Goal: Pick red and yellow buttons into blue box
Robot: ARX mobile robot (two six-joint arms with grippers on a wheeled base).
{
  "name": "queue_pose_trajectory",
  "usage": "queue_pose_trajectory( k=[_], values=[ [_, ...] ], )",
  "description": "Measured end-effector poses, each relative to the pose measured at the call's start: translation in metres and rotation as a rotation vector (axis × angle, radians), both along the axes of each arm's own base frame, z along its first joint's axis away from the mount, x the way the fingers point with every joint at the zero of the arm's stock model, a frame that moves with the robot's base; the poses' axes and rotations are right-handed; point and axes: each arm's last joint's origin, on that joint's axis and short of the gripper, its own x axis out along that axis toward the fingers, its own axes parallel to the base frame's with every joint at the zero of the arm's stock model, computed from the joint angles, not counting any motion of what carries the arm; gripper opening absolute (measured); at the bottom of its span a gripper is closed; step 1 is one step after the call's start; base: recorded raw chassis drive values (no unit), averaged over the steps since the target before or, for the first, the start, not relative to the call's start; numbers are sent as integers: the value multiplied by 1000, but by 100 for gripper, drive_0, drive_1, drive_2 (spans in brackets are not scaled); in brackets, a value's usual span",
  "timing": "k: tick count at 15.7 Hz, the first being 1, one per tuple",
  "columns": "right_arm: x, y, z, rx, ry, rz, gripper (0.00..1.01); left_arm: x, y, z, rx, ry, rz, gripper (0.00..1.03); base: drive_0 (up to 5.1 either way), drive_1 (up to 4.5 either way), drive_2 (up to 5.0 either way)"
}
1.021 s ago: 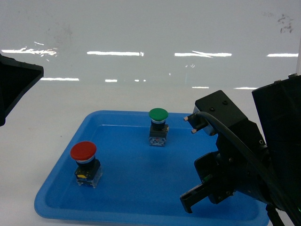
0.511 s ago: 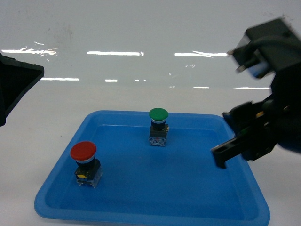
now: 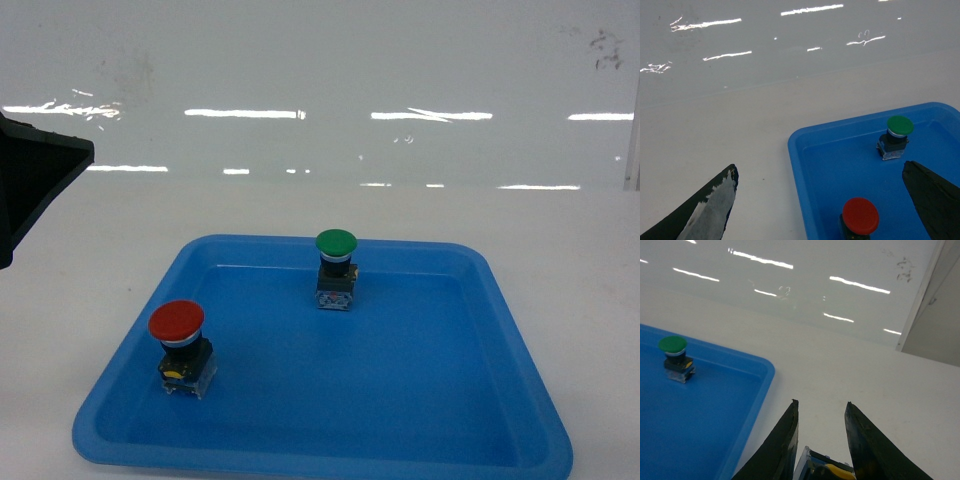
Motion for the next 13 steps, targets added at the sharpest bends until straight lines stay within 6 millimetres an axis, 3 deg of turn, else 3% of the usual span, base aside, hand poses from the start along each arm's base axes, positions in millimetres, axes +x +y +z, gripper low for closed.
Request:
queue_pose_trajectory(
  k=[1,3,8,13],
  values=[
    [-17,-5,-4,13,-12,-8,27,0,0,0,0,0,0,98,0,0,0],
    [-30,-15,-8,31,-17,-54,27,0,0,0,0,0,0,98,0,0,0],
    [-34,-15,-10,57,-2,-92,27,0,-1,-1,4,12,-1,98,0,0,0],
    [-34,-15,-10,58,-1,-94,27,17,-23,-5,35,108,-61,98,0,0,0]
  ],
)
